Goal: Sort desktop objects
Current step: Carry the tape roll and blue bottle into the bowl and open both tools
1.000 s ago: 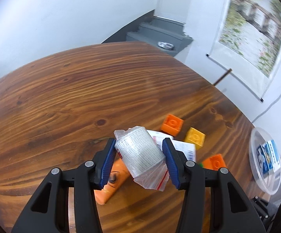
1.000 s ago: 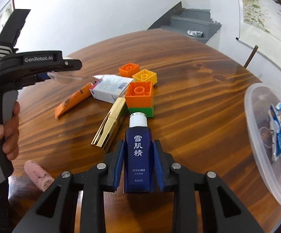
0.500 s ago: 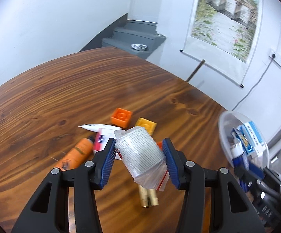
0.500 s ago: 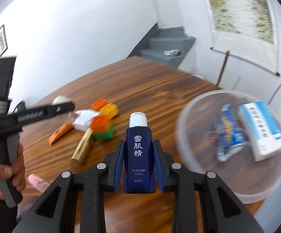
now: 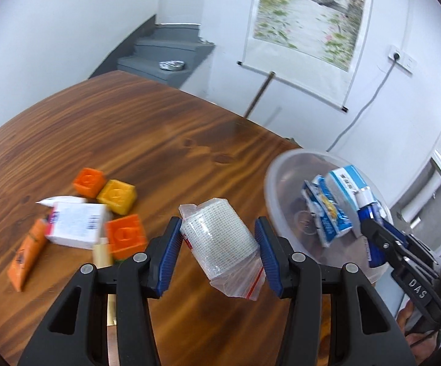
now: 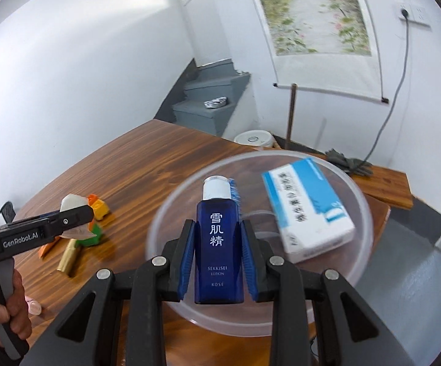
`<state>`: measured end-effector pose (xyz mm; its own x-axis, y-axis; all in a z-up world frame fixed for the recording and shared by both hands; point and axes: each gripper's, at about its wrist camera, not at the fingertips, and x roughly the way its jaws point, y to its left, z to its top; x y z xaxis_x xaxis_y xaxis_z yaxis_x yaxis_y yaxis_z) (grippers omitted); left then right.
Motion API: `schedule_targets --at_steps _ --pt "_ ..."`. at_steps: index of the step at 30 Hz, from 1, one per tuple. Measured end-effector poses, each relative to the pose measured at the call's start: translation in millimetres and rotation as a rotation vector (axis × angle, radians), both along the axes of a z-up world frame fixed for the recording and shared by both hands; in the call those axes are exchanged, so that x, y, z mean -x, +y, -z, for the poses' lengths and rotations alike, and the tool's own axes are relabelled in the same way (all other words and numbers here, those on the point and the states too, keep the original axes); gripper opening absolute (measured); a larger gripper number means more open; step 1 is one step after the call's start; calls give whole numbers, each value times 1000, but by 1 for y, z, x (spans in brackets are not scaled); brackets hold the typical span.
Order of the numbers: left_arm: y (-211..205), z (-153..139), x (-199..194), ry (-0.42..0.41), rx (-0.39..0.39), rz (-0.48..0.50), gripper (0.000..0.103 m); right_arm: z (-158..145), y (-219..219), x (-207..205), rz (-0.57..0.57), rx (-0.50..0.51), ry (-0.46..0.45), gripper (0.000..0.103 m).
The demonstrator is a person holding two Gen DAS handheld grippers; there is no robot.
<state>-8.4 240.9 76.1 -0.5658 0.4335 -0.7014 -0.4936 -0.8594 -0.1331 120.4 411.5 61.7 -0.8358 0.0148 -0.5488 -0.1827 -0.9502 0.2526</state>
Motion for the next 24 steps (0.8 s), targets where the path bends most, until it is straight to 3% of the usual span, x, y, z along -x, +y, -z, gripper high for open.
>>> schedule_targets --at_steps 6,16,18,20,24 --pt "42 4 -6 -3 20 71 52 9 13 -2 2 20 -13 33" --pt "79 11 -3 -18 27 145 53 13 21 3 9 19 -14 33" --pt "84 14 -2 -37 33 165 58 13 21 4 10 18 -14 33" --pt "86 15 -1 -55 29 172 69 13 23 4 23 24 -13 33" --pt "80 14 1 -76 -15 167 71 13 26 2 42 38 -9 37"
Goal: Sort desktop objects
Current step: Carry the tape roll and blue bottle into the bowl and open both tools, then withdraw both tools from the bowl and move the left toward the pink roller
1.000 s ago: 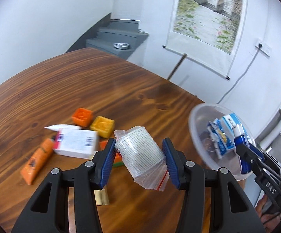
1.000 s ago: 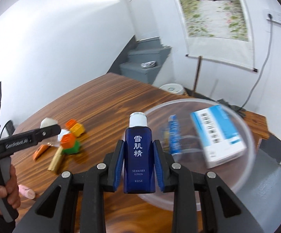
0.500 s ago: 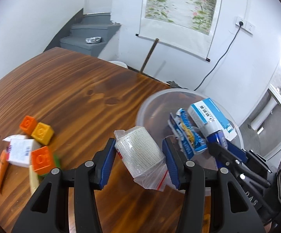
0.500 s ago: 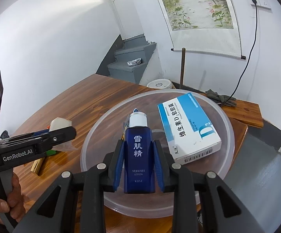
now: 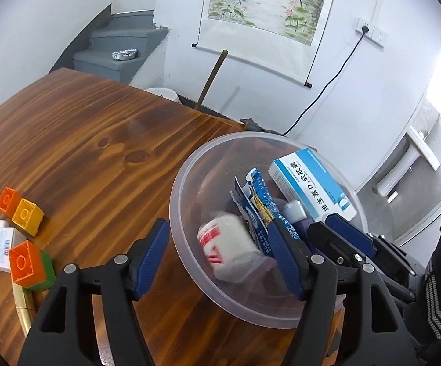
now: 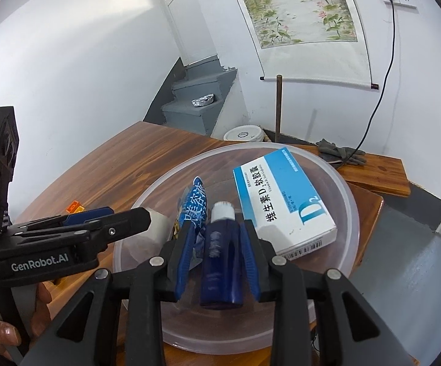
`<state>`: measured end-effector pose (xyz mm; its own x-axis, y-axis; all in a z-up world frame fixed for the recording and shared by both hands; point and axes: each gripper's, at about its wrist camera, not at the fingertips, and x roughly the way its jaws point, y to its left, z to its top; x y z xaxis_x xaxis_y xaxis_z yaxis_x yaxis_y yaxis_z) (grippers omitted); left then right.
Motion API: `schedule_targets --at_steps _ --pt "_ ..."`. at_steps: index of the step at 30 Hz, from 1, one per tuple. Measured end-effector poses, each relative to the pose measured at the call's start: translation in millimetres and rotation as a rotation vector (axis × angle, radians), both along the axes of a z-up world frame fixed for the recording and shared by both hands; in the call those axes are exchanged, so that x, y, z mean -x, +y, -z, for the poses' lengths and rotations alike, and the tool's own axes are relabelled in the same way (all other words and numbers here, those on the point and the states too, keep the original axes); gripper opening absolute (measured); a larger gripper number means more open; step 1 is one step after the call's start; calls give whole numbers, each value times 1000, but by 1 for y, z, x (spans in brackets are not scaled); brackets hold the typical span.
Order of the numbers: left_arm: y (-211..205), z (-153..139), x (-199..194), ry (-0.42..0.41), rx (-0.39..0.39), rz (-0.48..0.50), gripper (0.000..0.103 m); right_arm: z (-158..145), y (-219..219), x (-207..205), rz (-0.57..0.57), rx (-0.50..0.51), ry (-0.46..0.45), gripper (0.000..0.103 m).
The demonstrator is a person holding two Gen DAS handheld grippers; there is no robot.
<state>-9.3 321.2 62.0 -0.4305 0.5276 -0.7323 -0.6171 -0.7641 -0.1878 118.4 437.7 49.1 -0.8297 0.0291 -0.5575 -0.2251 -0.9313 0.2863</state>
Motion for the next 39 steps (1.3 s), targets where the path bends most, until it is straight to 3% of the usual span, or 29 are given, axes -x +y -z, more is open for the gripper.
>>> schedule_targets --at_steps 12,18,23,32,36,39 --pt "-23 -3 1 -11 -3 -60 71 -3 -12 -3 -19 2 -1 38" --pt "-38 -14 -7 6 -14 -68 71 -9 -22 -8 -27 -9 18 51" --pt "-55 -19 -17 19 -9 -79 71 -12 -37 -11 -54 -16 23 52" --pt "-100 -27 -35 44 4 -131 71 -17 -69 -13 -129 -25 17 53" --pt "-127 -28 -45 54 22 -157 71 -17 -83 -14 -163 -27 13 66" --pt "-151 -27 -55 69 41 -182 71 -16 -95 -16 -184 -38 10 67"
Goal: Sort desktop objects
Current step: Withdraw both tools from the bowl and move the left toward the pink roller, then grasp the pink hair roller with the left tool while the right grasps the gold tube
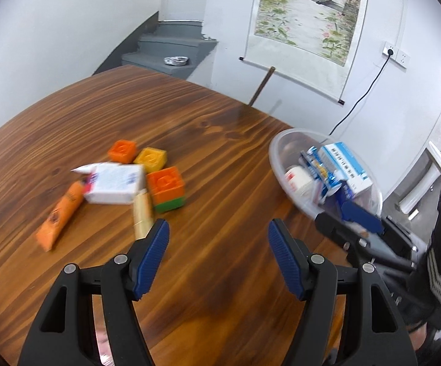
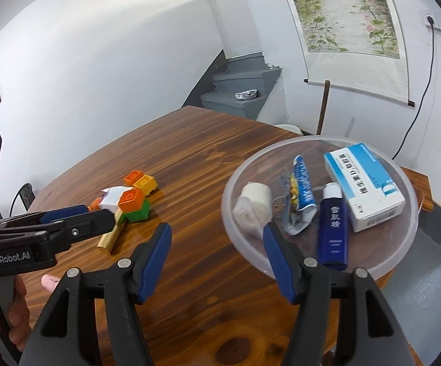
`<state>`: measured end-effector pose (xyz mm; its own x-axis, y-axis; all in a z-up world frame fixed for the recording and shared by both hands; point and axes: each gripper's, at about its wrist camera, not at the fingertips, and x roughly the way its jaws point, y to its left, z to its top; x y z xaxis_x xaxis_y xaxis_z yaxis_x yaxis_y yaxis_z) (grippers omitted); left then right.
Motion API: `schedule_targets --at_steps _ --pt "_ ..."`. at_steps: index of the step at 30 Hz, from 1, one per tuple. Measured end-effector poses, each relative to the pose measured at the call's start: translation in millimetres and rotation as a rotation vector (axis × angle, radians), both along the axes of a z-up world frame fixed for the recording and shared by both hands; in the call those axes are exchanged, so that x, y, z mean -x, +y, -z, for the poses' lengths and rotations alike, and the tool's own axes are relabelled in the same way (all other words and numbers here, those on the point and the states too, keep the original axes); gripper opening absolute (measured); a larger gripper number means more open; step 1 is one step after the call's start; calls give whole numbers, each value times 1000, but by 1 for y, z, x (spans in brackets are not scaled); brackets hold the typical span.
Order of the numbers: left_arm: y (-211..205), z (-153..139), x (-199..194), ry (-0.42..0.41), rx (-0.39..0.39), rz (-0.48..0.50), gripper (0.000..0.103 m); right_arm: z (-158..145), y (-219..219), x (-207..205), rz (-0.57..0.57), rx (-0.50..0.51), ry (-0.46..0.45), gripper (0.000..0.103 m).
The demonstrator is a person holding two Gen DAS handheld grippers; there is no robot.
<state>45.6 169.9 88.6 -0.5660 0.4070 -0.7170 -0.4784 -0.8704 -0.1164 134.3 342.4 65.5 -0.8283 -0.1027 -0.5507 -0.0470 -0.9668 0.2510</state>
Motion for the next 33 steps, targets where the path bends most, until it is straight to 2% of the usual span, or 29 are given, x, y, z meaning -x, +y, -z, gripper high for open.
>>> schedule_targets --at_steps 10,16,21,27,33 --pt "-75 15 -23 11 76 -60 71 8 -38 0 -89 -4 -52 67" --pt "-103 29 -36 25 150 -39 71 15 -59 1 -128 -17 -85 67" --pt "-111 38 -46 42 204 7 71 17 -74 3 -149 -31 -105 67" --pt "-109 51 -44 67 306 49 71 22 -89 9 -181 -34 -138 67" --pt "-109 66 -24 23 322 41 71 27 -93 14 -189 -40 -156 67"
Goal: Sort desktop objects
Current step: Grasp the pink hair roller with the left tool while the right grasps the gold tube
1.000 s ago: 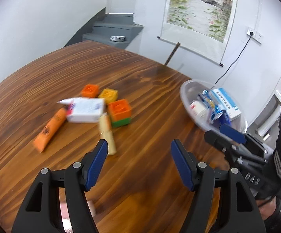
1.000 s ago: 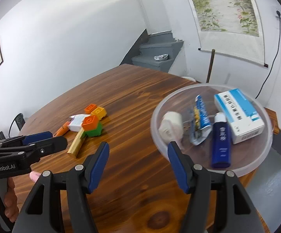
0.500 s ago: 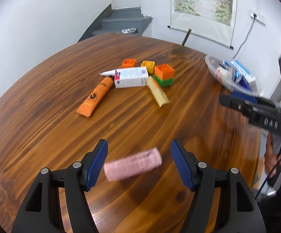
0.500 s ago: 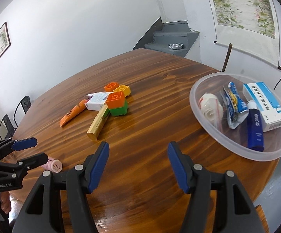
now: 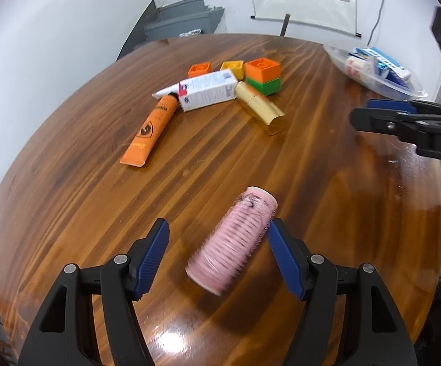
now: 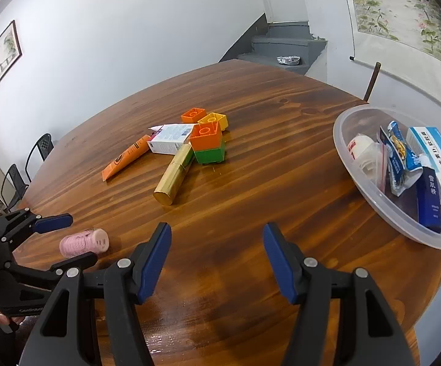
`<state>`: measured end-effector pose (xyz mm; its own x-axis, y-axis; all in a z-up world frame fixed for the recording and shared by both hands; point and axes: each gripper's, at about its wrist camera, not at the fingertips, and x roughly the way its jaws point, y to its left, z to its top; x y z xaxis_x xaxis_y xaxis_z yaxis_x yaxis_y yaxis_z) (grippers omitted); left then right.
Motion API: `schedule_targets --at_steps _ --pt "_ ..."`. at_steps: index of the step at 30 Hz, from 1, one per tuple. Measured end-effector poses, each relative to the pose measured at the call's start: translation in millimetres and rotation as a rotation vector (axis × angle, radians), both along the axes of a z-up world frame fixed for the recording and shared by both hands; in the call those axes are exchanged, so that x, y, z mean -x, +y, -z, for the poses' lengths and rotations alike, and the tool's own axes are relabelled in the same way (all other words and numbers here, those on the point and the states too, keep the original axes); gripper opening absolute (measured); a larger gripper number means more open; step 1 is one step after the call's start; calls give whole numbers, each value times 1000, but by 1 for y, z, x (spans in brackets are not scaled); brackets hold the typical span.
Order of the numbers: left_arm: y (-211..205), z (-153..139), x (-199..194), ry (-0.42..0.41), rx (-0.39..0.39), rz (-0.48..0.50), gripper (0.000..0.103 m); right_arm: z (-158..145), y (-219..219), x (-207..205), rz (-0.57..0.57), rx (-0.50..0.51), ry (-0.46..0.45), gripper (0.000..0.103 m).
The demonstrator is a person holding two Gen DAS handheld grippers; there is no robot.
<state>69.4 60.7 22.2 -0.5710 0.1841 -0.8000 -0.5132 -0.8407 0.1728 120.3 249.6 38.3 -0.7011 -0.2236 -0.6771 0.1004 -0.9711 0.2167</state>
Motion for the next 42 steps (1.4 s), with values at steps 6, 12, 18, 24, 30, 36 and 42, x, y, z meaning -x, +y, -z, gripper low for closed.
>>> schedule_targets --at_steps 6,12,18,24,30,36,42 --pt "-6 -2 11 -28 -80 -53 71 6 4 7 6 14 -24 67" --pt "-12 0 11 -75 -166 -143 30 8 -4 17 -23 13 -31 67" --pt "-16 -2 11 -86 -230 -222 30 7 -20 35 -78 38 -40 67" --pt "-20 -3 11 -82 -247 -244 30 6 -45 59 -130 29 -49 67" --pt "-25 -1 11 -94 -250 -255 30 4 -68 84 -147 -37 -47 59" --pt "-30 -2 10 -102 -264 -266 30 15 -79 108 -136 -97 -90 38" --pt "-28 -2 8 -96 -263 -262 30 16 -75 111 -135 -114 -88 25"
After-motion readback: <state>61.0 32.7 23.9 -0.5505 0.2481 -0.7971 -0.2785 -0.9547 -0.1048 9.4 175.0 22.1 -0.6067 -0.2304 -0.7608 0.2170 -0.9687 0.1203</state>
